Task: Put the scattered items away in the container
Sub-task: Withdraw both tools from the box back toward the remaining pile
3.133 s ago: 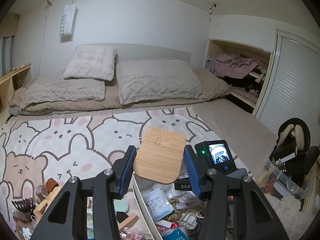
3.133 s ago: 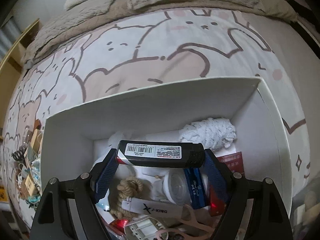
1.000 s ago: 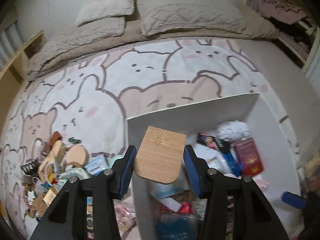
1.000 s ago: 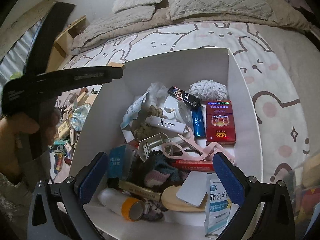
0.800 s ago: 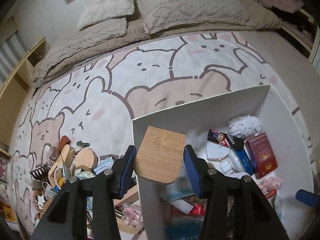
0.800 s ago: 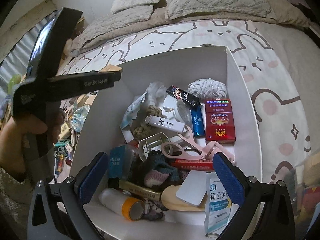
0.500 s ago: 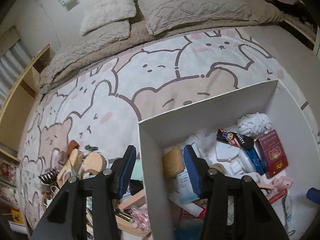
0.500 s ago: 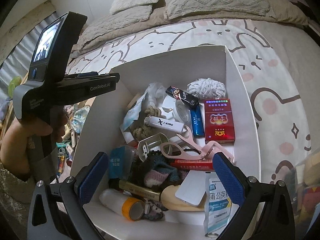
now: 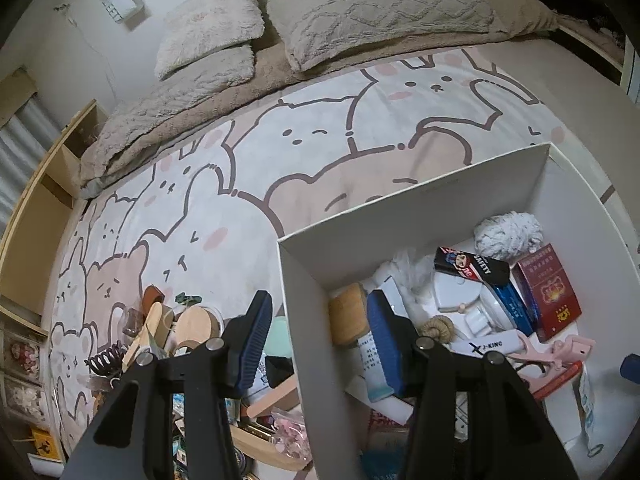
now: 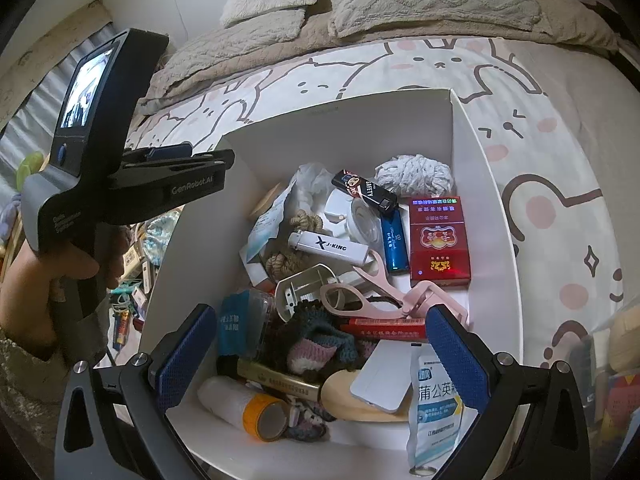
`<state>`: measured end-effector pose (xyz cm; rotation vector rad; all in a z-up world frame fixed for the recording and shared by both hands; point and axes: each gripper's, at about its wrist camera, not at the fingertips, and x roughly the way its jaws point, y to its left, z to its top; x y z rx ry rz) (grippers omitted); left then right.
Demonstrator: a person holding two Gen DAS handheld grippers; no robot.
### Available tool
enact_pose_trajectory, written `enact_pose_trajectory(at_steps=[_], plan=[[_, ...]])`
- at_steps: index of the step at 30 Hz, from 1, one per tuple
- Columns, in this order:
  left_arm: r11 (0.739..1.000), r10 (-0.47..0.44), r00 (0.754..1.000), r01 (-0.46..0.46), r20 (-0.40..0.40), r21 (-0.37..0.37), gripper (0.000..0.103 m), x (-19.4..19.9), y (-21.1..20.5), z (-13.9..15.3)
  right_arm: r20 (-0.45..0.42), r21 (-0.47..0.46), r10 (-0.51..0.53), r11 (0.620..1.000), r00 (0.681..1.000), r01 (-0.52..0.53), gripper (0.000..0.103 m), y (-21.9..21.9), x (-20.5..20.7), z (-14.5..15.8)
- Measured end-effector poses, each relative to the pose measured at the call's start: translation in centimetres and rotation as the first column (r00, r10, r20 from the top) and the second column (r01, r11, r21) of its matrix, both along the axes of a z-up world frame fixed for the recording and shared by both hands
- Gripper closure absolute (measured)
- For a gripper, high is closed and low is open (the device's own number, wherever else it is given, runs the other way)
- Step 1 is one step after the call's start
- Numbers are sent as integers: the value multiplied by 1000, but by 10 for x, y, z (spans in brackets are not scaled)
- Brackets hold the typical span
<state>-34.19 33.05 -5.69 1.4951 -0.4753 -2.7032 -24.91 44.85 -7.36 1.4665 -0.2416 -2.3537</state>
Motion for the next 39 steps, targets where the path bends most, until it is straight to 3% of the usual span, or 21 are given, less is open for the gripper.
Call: enact_pose_trajectory(at_steps=[12,14,15,16,18,20,21,28,39], plan=[[999,-20,1000,20,13,50,54,11,-3,8,-11,-3,-3,1000,1000,3,0,2,-2,1],[998,-23,1000,22,12,56,42,12,-5,8,-12,-2,-2,1000,1000,2,0,2,-2,1],[998,-22,1000,22,7,60,26,13,-7,9,-12,-3,-2,1000,1000,2,0,2,-2,1],[998,-21,1000,21,1,62,19,15,-8,9,-13,-3,-2,1000,1000,2,0,2,-2,1],[997,-24,1000,24,-4,67,18,17,-10,11,-15,-1,-1,1000,1000,1,0,2,-2,1],[997,-26,1000,26,0,74,10,19,-13,12,-18,2,-1,1000,1000,1,0,2,-2,1],[997,-28,1000,27,3,72,1,19,-14,11,-20,4,1,1000,1000,-1,0,3,-3,1],[997,-40,999,38,32,68,0,24,-24,6,-71,16,-13,1000,997,14,0,4,-1,5],[995,-75,997,75,3,62,0,40,-40,16,-163,4,-31,999,986,32,0,6,2,20]])
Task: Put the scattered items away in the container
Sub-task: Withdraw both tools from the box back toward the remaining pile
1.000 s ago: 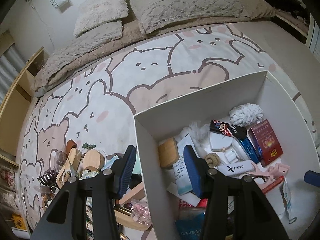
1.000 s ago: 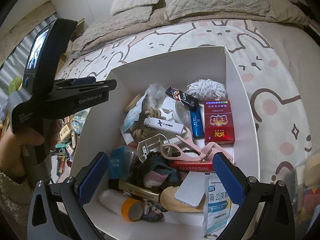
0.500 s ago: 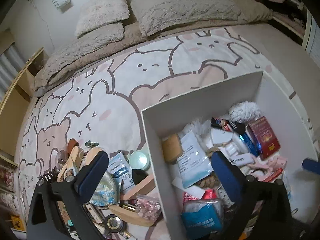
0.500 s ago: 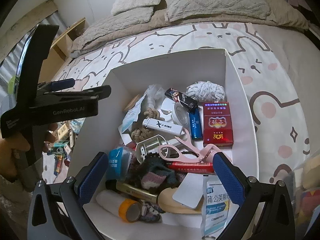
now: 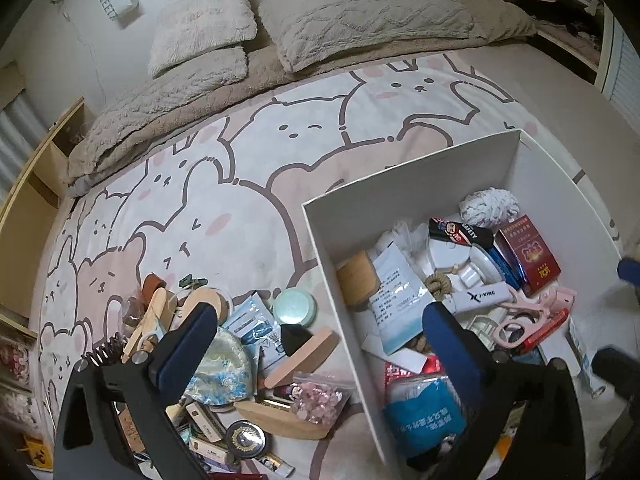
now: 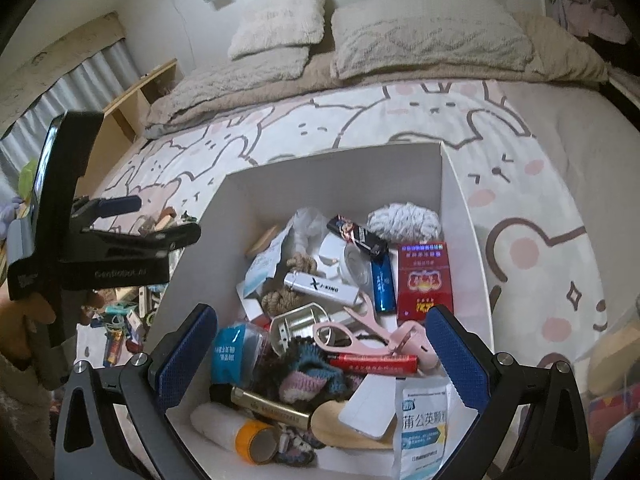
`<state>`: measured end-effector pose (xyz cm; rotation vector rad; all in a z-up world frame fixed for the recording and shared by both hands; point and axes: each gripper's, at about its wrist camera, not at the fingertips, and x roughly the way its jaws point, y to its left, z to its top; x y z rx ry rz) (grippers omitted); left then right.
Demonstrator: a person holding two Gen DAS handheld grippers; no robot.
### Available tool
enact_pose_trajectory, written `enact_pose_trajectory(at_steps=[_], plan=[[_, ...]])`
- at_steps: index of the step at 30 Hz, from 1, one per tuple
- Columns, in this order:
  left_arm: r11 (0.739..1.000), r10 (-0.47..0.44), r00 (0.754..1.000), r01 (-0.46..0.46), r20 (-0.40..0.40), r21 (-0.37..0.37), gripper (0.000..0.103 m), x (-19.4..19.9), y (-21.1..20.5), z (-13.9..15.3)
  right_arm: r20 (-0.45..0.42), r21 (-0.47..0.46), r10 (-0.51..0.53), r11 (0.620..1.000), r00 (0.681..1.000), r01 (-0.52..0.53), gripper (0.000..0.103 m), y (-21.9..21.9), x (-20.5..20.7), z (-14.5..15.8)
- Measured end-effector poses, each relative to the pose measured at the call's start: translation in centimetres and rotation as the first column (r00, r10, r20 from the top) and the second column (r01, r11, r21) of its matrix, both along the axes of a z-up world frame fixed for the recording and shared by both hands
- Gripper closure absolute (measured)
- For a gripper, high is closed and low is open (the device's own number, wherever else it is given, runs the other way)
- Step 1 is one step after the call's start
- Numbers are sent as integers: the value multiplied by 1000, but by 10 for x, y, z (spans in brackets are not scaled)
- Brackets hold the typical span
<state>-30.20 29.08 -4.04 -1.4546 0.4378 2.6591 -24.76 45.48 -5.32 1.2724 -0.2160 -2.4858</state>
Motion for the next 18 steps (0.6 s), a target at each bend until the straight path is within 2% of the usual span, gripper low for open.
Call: enact_pose_trajectory(at_steps=[5,12,18], plan=[[1000,-16,1000,17,-14,17,0,6,-6,9,-6,-34,-1,999,1000,1,0,0,1,1],[997,-51,998,52,-24,48,0,16,-10,18,-70,-29,-14,999,997,12,0,-2,5,8],[995,-89,995,92,-45,46,0,25,-17,26,-102,24,-10,1000,995,13,0,-5,6,13]])
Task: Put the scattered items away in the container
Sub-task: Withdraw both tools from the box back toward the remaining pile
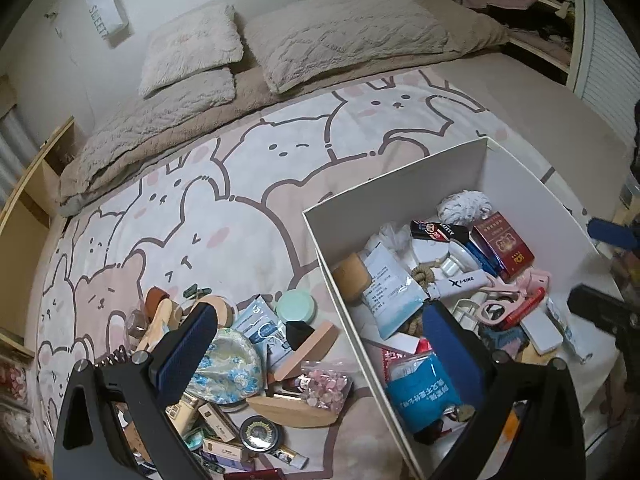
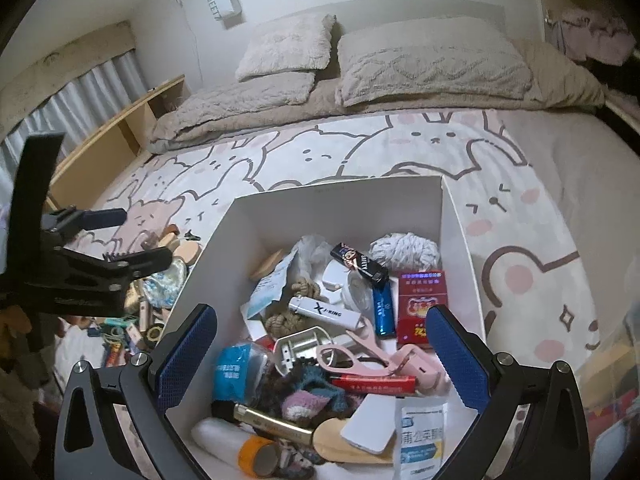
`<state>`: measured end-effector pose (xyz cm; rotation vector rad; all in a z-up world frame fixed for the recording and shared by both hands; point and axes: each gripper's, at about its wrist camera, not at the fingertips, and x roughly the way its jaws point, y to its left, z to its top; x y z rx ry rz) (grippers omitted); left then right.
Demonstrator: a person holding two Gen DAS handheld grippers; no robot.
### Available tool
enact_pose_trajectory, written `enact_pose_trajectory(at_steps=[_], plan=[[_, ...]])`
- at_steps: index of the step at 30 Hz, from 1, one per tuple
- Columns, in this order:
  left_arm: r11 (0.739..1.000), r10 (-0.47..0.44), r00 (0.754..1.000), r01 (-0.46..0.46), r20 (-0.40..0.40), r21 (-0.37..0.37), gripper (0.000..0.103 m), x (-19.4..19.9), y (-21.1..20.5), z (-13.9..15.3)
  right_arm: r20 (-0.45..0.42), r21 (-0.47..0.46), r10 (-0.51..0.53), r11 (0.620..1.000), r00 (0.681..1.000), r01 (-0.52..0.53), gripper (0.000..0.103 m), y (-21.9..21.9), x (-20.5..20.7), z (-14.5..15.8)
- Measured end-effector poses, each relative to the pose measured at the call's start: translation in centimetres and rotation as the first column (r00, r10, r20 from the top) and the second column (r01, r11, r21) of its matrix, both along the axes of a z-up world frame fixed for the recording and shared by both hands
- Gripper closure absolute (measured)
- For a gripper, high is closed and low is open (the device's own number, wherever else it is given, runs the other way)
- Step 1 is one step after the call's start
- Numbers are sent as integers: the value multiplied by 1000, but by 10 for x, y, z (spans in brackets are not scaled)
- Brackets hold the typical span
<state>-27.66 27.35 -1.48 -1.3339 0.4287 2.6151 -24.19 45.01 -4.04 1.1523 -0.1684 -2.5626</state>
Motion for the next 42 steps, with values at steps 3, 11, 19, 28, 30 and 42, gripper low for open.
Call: enact_pose_trajectory(at_steps=[3,11,19,28,30,42], plan=[[1000,-5,1000,6,-1,25,0,2,-7,4,-24,14,-11,1000,1000,11,0,-1,3,5],[998,-19,999,21,-34,59,0,11,-23,18,-114,76,-33,996,993,42,0,-9,7,32],[994,-36,996,44,-77,99,0,27,-40,39,-137,79,-62,994,989,73,0,-13,12,46],[982,-11,987,42,-163,186,0,49,-63,76,-204,50,-102,992,974,115,0,-17,33,76],[980,-6,985,40,-175,196,0,54,-69,79,-214,47,-105,992,971,118,0,-19,40,82],[979,31,972,18,-235,202,0,86,-108,83,-256,24,-140,988,957,151,0,-33,74,83]])
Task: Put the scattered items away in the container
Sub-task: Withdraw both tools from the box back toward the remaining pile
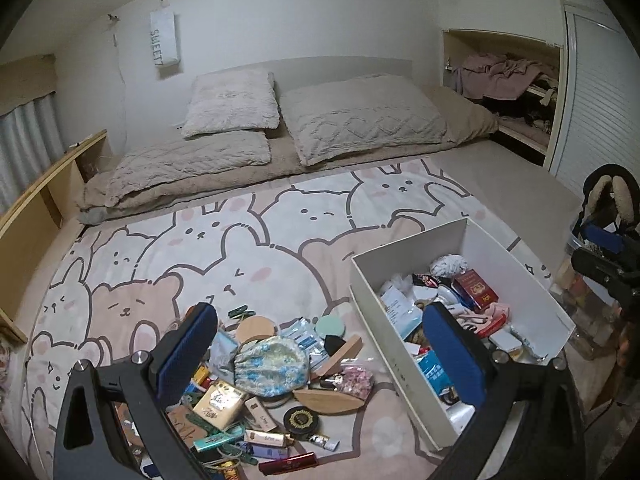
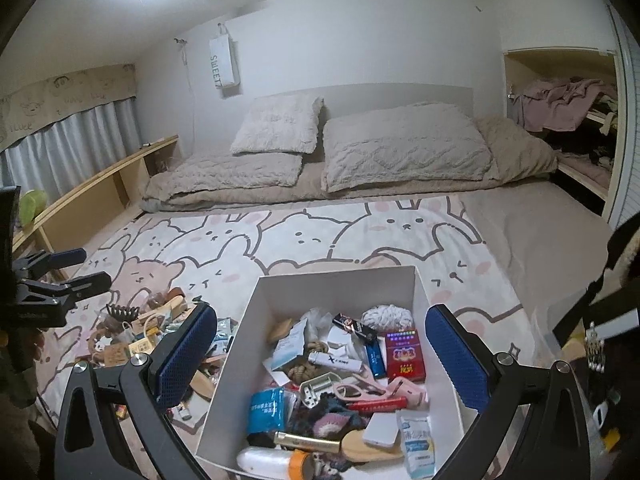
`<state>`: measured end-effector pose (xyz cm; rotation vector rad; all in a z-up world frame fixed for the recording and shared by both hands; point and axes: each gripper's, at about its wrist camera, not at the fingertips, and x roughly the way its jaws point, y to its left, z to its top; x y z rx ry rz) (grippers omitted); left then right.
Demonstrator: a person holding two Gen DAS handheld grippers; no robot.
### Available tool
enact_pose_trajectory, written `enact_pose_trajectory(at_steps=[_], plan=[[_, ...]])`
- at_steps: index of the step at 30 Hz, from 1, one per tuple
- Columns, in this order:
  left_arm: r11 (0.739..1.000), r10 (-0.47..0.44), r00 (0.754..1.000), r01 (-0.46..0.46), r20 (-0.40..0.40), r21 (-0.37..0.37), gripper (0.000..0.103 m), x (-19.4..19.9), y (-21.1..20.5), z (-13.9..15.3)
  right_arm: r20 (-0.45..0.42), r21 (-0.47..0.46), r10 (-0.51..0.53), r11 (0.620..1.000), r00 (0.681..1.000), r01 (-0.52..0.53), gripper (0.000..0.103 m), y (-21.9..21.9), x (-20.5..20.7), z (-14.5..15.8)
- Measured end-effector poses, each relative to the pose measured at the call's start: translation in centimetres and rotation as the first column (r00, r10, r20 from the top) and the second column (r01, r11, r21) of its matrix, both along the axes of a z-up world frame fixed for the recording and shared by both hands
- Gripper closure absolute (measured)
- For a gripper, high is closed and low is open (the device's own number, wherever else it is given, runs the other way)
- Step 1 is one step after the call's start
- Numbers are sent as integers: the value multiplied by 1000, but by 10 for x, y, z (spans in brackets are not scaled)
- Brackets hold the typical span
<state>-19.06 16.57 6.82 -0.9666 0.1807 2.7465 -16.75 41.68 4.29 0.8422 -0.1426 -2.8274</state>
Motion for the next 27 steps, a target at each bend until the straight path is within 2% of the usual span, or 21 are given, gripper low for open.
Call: enact_pose_trajectory(at_steps=[5,20,27], plan=[[1000,-9,1000,10,-13,29,0,13,-12,1,-2,6,-11,1000,1000,11,0,-10,14,-4],[995,15,997,-7,-75,103,0,45,-53,7,-70,47,-2,999,998,6,0,-46,51,11],[989,46,997,-36,-68,143,0,53,-80,-1,-95,64,3,998,995,3,0,-64,62,8]])
